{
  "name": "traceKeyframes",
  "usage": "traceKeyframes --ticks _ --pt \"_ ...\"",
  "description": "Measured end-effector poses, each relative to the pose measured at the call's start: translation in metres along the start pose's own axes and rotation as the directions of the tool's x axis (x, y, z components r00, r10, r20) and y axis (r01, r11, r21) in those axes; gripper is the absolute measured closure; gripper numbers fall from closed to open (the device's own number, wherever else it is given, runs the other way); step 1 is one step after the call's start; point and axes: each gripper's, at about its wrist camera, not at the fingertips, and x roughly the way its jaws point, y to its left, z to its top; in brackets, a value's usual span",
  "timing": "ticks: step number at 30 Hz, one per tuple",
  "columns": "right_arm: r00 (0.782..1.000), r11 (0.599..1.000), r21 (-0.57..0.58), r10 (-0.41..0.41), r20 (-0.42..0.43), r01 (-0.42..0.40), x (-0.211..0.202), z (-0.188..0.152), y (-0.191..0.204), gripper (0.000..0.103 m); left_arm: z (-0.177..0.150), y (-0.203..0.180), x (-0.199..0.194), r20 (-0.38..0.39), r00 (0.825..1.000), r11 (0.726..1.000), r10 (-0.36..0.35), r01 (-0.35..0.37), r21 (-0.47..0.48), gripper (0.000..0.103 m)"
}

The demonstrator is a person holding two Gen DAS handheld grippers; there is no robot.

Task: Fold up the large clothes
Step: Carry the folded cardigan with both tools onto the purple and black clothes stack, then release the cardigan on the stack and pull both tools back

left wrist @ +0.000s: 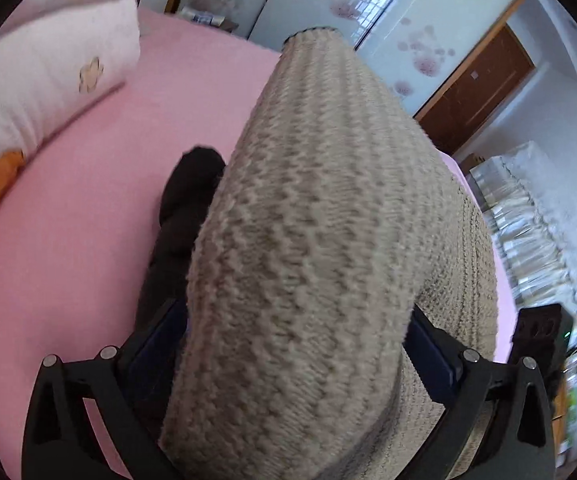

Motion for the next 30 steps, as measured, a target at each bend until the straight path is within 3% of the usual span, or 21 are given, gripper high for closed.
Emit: traceKeyframes --ticks 6,14,20,30 --pt "0.989 0.975 -0.165 -0.147 0.019 0.148 0.007 0.013 0.057 0.038 -0.007 -0.02 -0.028 0.083 0.991 0.993 0.102 -0.106 0.048 0.0" --pt "0.953 0.91 -0.289 -0.299 0.041 0.298 -0.017 0.007 0.079 0.031 -0.022 -0.034 -0.08 0.167 0.979 0.993 0.117 -0.118 0.002 0.0" --pt "0.947 0.885 -0.34 -0.311 0.077 0.318 -0.055 -0.005 0.089 0.03 -0.037 -0.051 -0.11 0.186 0.973 0.991 0.134 -0.137 0.006 0.0" --pt "0.937 0.863 -0.367 -0.338 0.089 0.346 -0.15 -0.048 0.11 0.03 -0.119 -0.156 -0.17 0.16 0.974 0.97 0.162 -0.187 0.158 0.0"
